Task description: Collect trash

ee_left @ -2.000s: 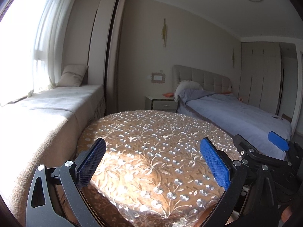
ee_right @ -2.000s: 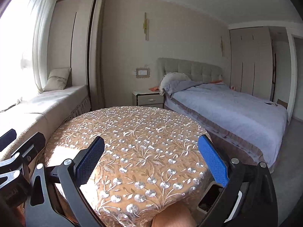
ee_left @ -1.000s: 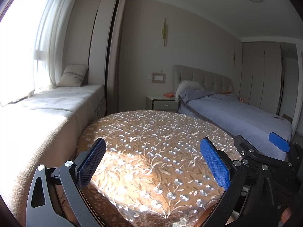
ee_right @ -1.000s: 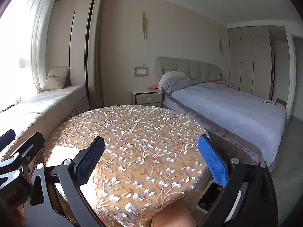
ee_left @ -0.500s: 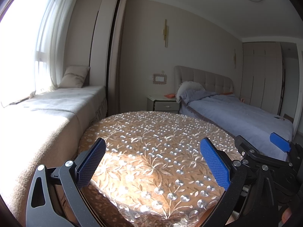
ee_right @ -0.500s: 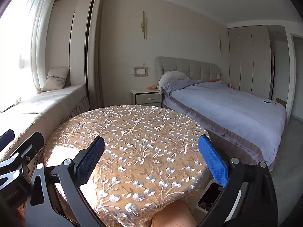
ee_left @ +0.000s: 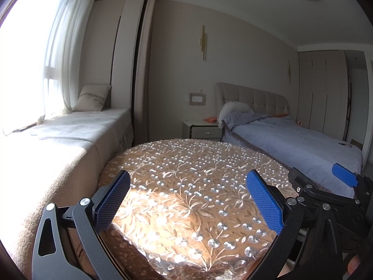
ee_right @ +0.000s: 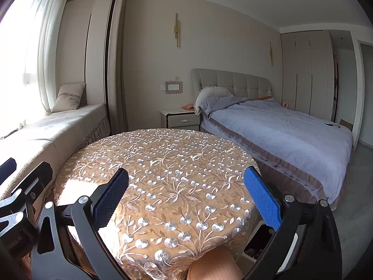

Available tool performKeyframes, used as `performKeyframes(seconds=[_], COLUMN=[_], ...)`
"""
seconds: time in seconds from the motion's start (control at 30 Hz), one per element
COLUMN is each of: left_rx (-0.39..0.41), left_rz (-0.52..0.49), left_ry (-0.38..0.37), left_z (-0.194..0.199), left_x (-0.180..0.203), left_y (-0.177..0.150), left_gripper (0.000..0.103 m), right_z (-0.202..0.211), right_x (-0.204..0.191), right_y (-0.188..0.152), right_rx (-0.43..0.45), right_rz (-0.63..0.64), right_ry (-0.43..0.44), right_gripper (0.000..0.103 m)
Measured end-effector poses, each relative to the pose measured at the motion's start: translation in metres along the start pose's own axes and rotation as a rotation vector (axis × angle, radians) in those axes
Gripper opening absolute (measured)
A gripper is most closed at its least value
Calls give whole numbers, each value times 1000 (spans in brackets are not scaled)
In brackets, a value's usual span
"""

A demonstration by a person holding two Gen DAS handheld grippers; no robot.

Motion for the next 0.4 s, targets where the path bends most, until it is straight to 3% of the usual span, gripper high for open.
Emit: performKeyframes(seconds=[0.4], left_rx=[-13], left_rz=[-6], left_ry=[1], left_z=[-3], left_x=[2], left_y=[0], left_gripper=[98], right_z=[-2], right_x=[0], right_y=[-1], right_rx=[-11], right_rz=[-11], right_ry=[-1], right_gripper=[98])
Point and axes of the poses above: each gripper's, at about its wrist camera, not at the fingertips, and z roughly against the way its jaws point, x to its right, y to its top, the point moved 10 cm from there along -z, roughly the way its jaws point, and after that the axes turned 15 degrees about -z, right-handed, at the moved point
